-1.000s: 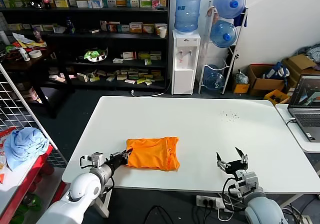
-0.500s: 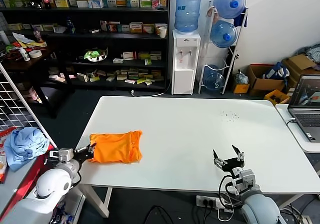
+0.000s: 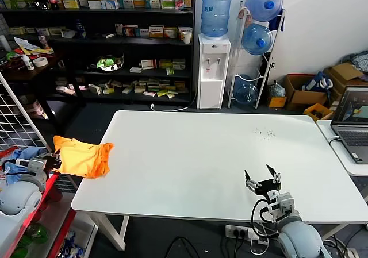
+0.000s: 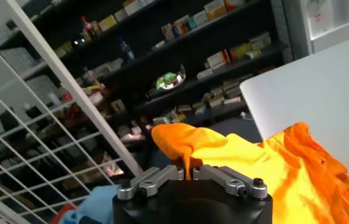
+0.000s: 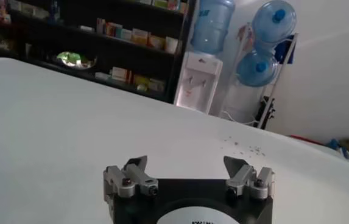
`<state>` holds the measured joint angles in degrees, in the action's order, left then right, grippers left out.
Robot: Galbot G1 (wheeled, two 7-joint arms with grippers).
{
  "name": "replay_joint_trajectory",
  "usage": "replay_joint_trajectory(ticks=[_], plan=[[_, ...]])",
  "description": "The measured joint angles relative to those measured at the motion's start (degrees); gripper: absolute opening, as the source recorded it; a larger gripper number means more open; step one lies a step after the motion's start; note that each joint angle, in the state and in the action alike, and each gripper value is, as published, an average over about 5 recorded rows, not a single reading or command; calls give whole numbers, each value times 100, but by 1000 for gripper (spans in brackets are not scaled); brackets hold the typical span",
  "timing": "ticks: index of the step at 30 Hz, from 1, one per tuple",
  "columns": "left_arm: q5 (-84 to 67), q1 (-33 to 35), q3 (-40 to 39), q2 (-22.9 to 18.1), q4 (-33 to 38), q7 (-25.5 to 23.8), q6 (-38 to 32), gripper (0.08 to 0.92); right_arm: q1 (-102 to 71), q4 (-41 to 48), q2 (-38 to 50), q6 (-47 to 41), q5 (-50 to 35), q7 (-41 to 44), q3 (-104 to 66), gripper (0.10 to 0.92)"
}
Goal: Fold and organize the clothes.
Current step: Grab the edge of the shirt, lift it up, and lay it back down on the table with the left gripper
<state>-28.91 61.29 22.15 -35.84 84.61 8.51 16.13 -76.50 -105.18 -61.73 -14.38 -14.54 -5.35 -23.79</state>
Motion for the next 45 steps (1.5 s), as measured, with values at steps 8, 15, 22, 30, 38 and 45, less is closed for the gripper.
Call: replay_joint_trajectory(ticks=[8, 15, 22, 30, 38, 45], plan=[[553, 16, -12, 489, -78, 18, -219, 130, -11, 48, -68, 52, 17, 0, 46, 823], [790, 105, -133, 576, 76, 75, -239, 130, -90, 12, -89, 81, 59, 0, 19, 823], [1060, 127, -417, 231, 316, 137, -197, 130, -225, -67, -99, 90, 135, 0, -32, 823], [1184, -22, -900, -413, 698, 292, -30, 130, -377, -116, -137, 84, 234, -4, -78, 823], [1066, -229, -1370, -1101, 1083, 491, 211, 130, -452, -146, -146, 70, 323, -5, -113, 823], [911, -432, -1781, -1773, 1166, 694, 333, 130, -496, -199, -146, 57, 371, -6, -161, 823]])
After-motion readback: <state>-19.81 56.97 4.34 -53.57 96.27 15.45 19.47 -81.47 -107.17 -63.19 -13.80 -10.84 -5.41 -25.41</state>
